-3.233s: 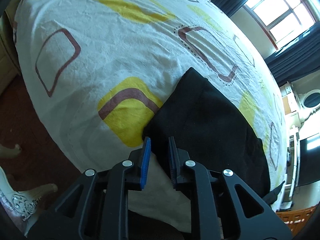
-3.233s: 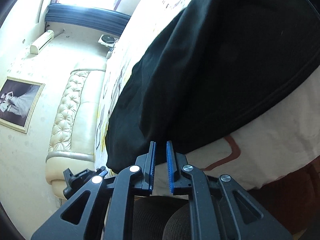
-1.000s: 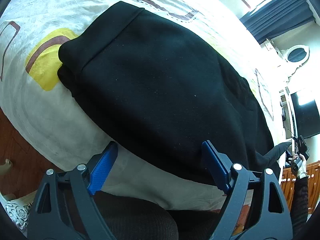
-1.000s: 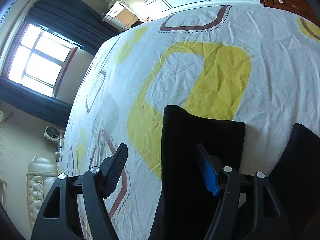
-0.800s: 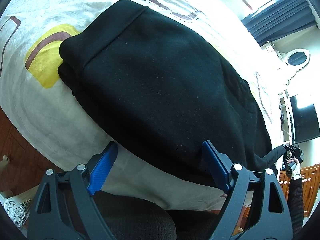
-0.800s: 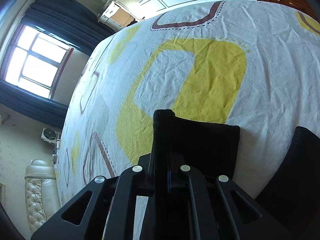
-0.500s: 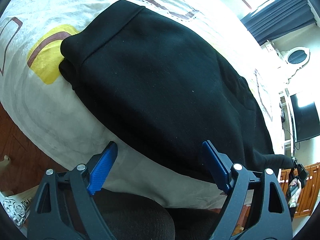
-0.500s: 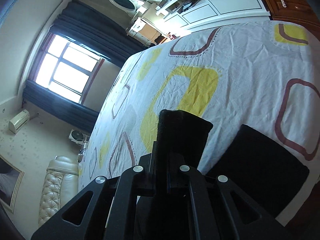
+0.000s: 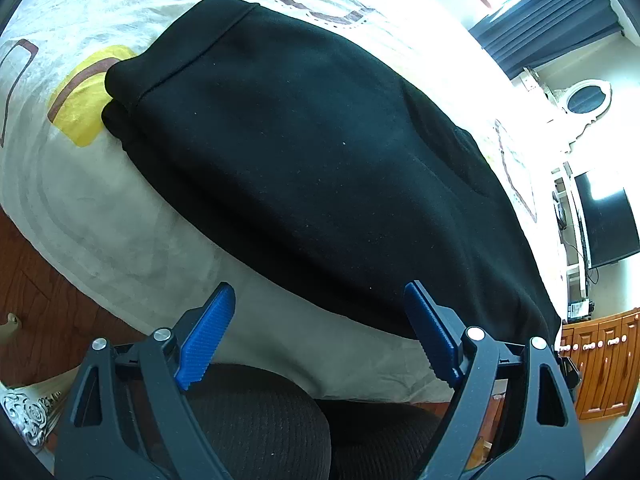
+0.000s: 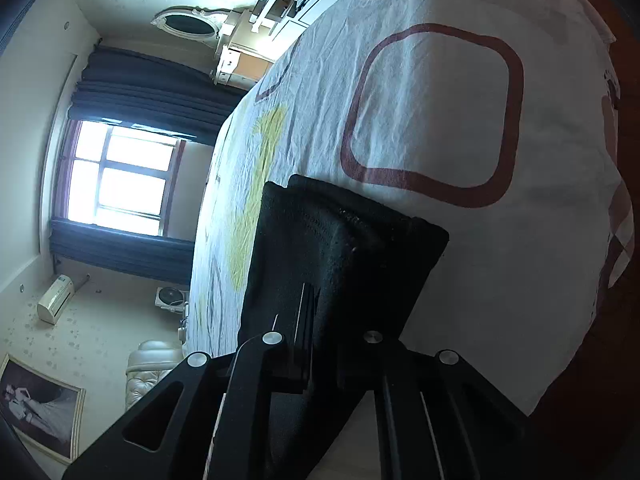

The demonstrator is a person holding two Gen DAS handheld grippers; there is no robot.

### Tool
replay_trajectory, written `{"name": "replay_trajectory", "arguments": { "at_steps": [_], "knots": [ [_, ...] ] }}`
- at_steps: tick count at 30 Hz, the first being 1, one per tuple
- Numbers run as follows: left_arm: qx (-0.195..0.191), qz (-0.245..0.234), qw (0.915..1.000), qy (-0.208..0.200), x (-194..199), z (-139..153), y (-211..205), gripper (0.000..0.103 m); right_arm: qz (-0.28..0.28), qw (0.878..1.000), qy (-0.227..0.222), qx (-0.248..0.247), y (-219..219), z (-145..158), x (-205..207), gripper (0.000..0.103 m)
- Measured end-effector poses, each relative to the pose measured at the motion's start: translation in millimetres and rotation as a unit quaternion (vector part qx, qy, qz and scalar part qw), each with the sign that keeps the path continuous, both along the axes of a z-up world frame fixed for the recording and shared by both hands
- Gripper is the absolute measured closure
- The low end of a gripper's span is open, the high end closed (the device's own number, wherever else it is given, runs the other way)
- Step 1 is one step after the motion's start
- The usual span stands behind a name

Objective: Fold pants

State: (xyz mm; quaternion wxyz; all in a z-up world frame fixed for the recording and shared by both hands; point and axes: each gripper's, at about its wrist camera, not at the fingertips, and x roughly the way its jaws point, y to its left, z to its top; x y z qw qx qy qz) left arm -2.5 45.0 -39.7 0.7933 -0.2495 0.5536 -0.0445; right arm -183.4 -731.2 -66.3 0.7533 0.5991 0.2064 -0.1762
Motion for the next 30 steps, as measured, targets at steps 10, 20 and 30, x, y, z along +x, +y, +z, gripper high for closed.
{"name": "replay_trajectory", "arguments": {
  "at_steps": [10,20,30],
  "knots": [
    [0.001,-0.017,0.9998,0.001,-0.7,-0.3,-10.2,0.017,-0.014,0.997,0.038,-0.069,-16.7,7.1,4.9,0.098],
    [-0.009,-0.036,0.9993,0.006,3.3,-5.9,-17.8,0.017,0.045,0.994,-0.093,0.023,31.2,-1.1,3.8,0.04],
    [-0.008,-0.051,0.9987,0.002,-2.2,-7.2,-20.6,0.017,0.212,0.976,-0.009,-0.049,131.4,11.6,64.0,0.062]
  ]
}}
